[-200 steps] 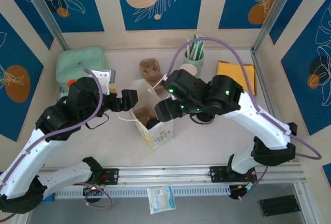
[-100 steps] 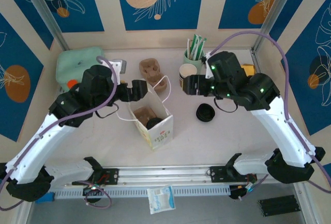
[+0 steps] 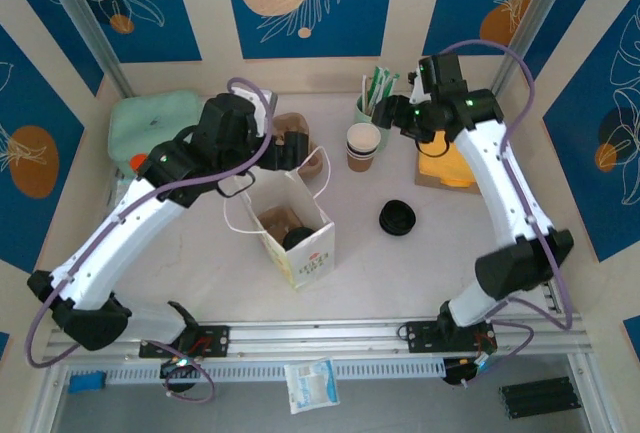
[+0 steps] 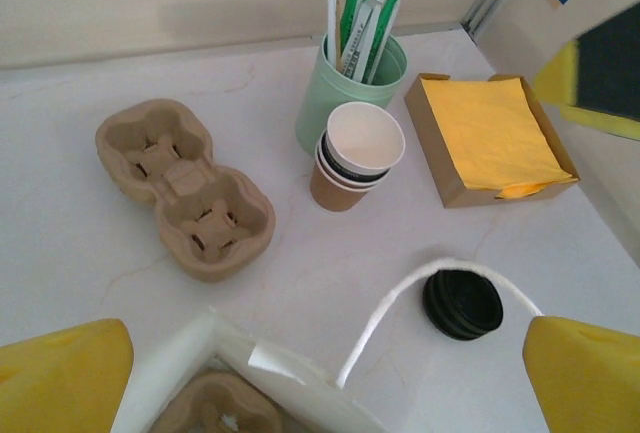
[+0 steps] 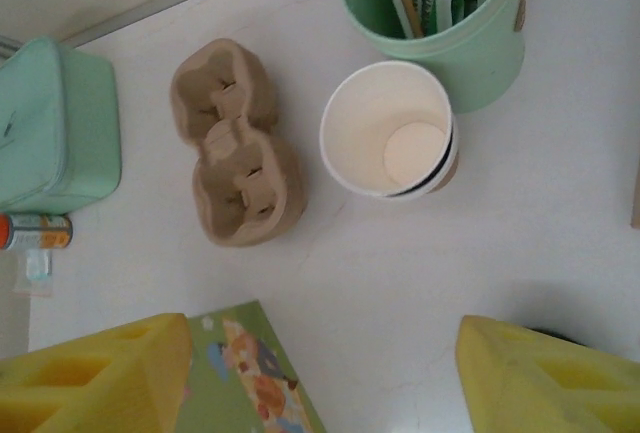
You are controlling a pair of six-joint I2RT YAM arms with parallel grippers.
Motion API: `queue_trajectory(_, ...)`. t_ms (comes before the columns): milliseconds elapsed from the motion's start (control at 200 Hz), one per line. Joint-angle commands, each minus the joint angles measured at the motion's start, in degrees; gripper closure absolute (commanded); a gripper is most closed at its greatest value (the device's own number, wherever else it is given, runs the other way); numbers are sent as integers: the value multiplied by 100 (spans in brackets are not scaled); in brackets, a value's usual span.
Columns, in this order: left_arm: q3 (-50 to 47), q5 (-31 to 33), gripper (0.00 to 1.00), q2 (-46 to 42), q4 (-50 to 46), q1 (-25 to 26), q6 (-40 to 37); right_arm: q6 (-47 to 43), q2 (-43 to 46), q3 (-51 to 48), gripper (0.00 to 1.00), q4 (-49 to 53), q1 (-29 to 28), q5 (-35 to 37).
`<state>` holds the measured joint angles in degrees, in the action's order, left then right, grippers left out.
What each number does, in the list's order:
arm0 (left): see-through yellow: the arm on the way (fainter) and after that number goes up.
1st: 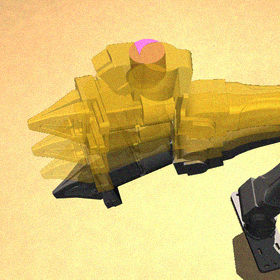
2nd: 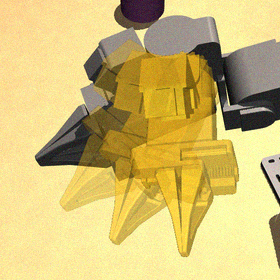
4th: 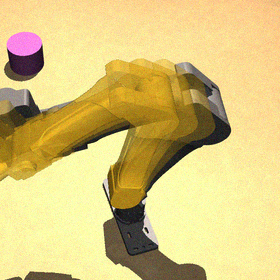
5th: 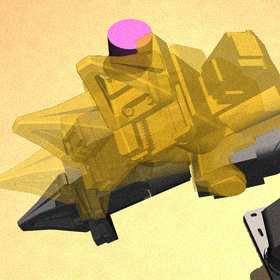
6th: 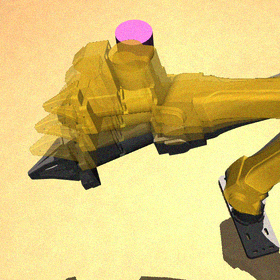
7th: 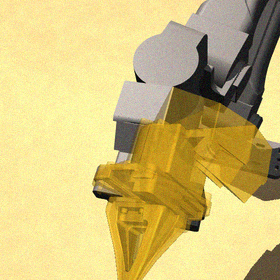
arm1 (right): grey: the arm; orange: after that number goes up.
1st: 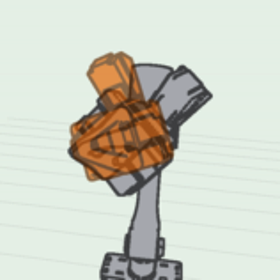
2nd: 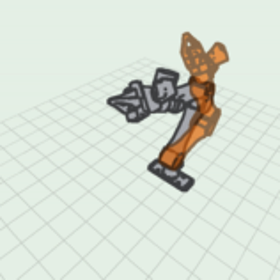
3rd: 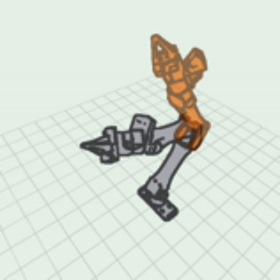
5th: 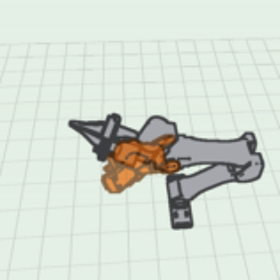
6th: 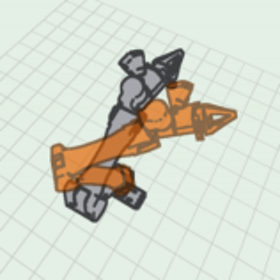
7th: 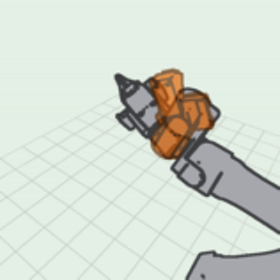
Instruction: Pack the takeout coffee
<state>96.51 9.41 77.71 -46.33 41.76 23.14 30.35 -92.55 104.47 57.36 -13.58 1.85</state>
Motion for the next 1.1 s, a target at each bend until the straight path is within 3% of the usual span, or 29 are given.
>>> queue_trajectory(0,384,157,0,187,-153,-79,-375,-12,-480,443,35,-306,363,-589)
queue_trajectory(200,632,50,1,420,-177,-230,-468,-72,-1617,1302,48,-429,756,-760)
queue_trajectory(465,580,-149,1,456,-88,-390,-416,-125,-3047,2973,65,-274,831,-783)
queue_trajectory(725,536,-289,1,413,-87,-500,-433,4,-4188,4507,66,60,809,-735)
queue_trajectory(1095,448,-448,1,372,-42,-618,-423,76,-4516,4613,73,-153,717,-756)
